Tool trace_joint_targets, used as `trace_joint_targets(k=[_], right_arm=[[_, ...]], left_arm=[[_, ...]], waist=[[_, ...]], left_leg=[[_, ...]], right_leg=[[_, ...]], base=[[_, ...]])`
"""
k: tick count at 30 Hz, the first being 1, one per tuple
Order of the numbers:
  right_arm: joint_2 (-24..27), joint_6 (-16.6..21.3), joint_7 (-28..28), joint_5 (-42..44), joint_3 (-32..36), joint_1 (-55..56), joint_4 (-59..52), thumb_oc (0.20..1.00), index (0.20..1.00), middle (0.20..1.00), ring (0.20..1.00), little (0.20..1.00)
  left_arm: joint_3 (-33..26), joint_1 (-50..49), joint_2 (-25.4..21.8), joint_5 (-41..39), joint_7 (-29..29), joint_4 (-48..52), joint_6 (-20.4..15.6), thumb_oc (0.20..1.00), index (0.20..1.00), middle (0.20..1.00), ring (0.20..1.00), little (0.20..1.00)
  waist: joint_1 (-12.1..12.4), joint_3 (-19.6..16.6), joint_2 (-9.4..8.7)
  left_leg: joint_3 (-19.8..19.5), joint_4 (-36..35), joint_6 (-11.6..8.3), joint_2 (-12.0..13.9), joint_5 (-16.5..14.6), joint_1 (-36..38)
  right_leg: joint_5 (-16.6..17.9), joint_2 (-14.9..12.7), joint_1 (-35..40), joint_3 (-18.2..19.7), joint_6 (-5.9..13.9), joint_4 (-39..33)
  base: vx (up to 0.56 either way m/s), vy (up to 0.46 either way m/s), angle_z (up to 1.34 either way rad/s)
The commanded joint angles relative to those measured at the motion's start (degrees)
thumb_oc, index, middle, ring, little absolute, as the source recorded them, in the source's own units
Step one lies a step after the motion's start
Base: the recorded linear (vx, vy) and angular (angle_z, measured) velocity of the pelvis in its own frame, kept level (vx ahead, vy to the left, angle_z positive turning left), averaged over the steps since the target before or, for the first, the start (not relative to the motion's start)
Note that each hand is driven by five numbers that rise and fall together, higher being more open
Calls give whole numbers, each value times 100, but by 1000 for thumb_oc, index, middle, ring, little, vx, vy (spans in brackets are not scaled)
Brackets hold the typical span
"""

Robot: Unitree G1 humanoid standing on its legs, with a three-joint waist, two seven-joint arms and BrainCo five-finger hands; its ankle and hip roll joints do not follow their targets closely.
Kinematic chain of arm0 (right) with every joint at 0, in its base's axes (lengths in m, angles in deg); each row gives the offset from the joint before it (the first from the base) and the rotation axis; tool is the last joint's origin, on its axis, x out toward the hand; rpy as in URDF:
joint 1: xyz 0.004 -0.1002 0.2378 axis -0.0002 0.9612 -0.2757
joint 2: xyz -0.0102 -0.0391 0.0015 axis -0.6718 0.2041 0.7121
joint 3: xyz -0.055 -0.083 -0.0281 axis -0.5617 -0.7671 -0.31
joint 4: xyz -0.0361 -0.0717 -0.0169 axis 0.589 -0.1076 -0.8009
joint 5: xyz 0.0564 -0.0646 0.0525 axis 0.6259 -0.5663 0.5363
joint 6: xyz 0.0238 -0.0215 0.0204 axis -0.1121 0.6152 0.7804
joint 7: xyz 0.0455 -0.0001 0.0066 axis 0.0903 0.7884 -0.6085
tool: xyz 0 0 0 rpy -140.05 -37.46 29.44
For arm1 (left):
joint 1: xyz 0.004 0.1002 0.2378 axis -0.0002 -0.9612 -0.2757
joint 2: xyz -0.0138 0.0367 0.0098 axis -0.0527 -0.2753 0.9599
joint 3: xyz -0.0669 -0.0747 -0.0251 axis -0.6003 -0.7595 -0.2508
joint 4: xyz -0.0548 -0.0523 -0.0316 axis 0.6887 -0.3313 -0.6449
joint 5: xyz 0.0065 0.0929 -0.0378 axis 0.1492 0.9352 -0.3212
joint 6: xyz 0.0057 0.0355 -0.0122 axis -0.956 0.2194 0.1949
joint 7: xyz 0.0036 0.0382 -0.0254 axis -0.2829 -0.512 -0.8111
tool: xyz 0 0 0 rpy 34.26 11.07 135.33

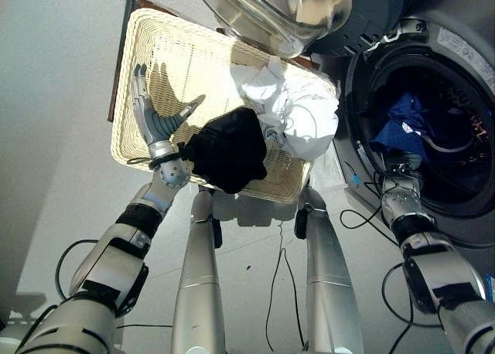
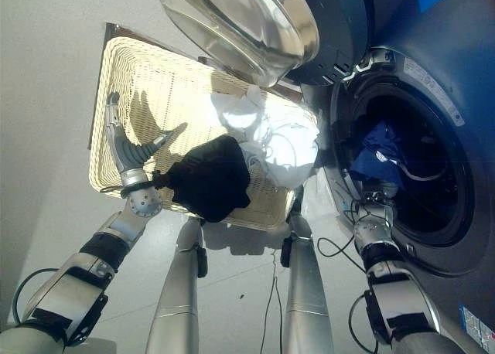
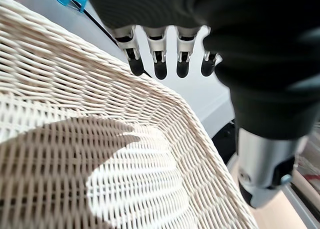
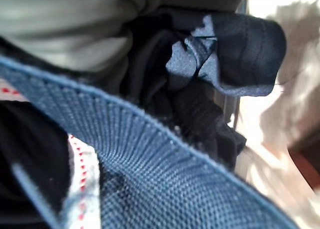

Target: Put the clothes into the washing machine.

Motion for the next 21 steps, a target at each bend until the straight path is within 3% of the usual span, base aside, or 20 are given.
trace_joint_targets(k=[1, 3, 5, 6, 7, 9, 10, 11, 12, 13, 14, 15, 16, 17, 18, 21], right_arm=[[1408, 745, -1402, 2, 321, -253, 192, 200, 200, 200, 200, 200], [1827, 1540, -1919, -221, 303, -423, 74, 200, 200, 200, 200, 200], [1967, 1859, -2288, -386, 285, -423, -227, 200, 200, 200, 200, 200], [2258, 2009, -2944, -834, 369, -441, -642, 558, 558, 558, 558, 558], [2384, 2022, -2989, -913, 387, -430, -686, 1000, 1000, 1000, 1000, 1000], [2541, 1900, -2873, -968, 478, -349, -732, 1000, 1000, 1000, 1000, 1000], [2687, 1523, -2703, -1028, 569, -225, -696, 1000, 1000, 1000, 1000, 1000], [2710, 1468, -2653, -988, 573, -211, -663, 1000, 1000, 1000, 1000, 1000], [2800, 1045, -2359, -860, 575, -182, -457, 1000, 1000, 1000, 1000, 1000], [2827, 854, -2267, -839, 568, -170, -367, 1000, 1000, 1000, 1000, 1000], [2884, 301, -2039, -610, 487, -119, -87, 1000, 1000, 1000, 1000, 1000], [2912, 122, -1902, -529, 452, -133, 66, 1000, 1000, 1000, 1000, 1000], [2975, -360, -1736, -604, 308, -180, 417, 1000, 1000, 1000, 1000, 1000], [2985, -465, -1708, -595, 261, -198, 485, 1000, 1000, 1000, 1000, 1000], [2982, -843, -1647, -588, 104, -267, 724, 1000, 1000, 1000, 1000, 1000], [2879, -1484, -1943, -1862, -304, -410, 830, 1000, 1000, 1000, 1000, 1000]], left_arm=[[8, 40, -180, -48, -31, 80, -356, 1000, 1000, 1000, 1000, 1000], [117, -86, -291, 63, -123, 268, -298, 1000, 1000, 1000, 1000, 1000], [133, -177, -385, 71, -156, 401, -271, 1000, 1000, 1000, 1000, 1000], [160, -267, -585, 2, -157, 548, -239, 1000, 1000, 1000, 1000, 1000], [144, -276, -645, -21, -126, 575, -235, 1000, 1000, 1000, 1000, 1000], [113, -279, -733, -63, -64, 622, -210, 1000, 1000, 1000, 1000, 1000], [90, -221, -850, -123, 64, 598, -213, 1000, 1000, 1000, 1000, 1000], [92, -203, -860, -127, 91, 589, -210, 1000, 1000, 1000, 1000, 1000], [83, -126, -905, -131, 225, 529, -220, 1000, 1000, 1000, 1000, 1000], [78, -96, -921, -134, 277, 505, -229, 1000, 1000, 1000, 1000, 1000], [74, -11, -960, -94, 434, 442, -263, 1000, 1000, 1000, 1000, 1000], [92, 21, -968, -97, 486, 418, -276, 1000, 1000, 1000, 1000, 1000], [149, 101, -987, -76, 613, 374, -305, 1000, 1000, 1000, 1000, 1000], [167, 121, -992, -73, 636, 369, -306, 1000, 1000, 1000, 1000, 1000], [244, 188, -990, -129, 788, 366, -302, 1000, 1000, 1000, 1000, 1000], [497, 306, -967, -123, 1394, 462, -289, 1000, 1000, 1000, 1000, 1000]], waist=[[27, -87, 243], [44, -87, 188], [33, -87, 144], [-2, -87, 58], [-13, -87, 25], [-42, -87, -28], [-62, -87, -91], [-58, -87, -104], [-59, -87, -145], [-58, -87, -154], [-42, -87, -185], [-31, -87, -189], [2, -87, -195], [10, -87, -193], [44, -87, -184], [101, -87, -152]], left_leg=[[-3, 430, 367, -427, -100, -328], [-62, 446, 379, -415, -132, -359], [-84, 462, 378, -423, -142, -378], [-121, 442, 384, -431, -163, -369], [-135, 431, 386, -432, -171, -358], [-142, 394, 382, -420, -171, -329], [-165, 373, 392, -431, -177, -288], [-172, 367, 395, -434, -177, -279], [-198, 361, 399, -443, -184, -247], [-204, 364, 399, -446, -184, -241], [-233, 377, 409, -470, -182, -231], [-240, 377, 411, -475, -181, -222], [-264, 369, 422, -500, -174, -210], [-270, 368, 425, -507, -172, -211], [-290, 354, 435, -531, -165, -210], [-320, 318, 466, -573, -155, -231]], right_leg=[[701, 318, 243, -610, 66, -701], [727, 342, 264, -645, 79, -733], [750, 362, 265, -652, 82, -762], [797, 384, 292, -657, 104, -843], [809, 387, 304, -656, 118, -866], [823, 395, 339, -662, 136, -907], [839, 402, 373, -662, 144, -938], [838, 400, 383, -665, 144, -943], [834, 393, 421, -675, 144, -953], [834, 391, 428, -679, 144, -952], [838, 387, 438, -693, 134, -944], [840, 381, 446, -705, 132, -940], [850, 364, 459, -739, 127, -946], [853, 360, 460, -748, 125, -950], [860, 347, 468, -785, 130, -954], [911, 305, 446, -854, 148, -976]], base=[[-8, -88, -1], [-12, -118, -3], [-24, -79, 1], [-28, -69, 4], [-29, -79, -3], [-15, -49, -5], [-13, -41, 2], [-8, -44, 2], [0, 0, 0], [8, -37, 1], [0, 0, 0], [18, -50, 8], [14, -41, 9], [17, -63, 11], [12, -51, 10], [17, -78, 8]])
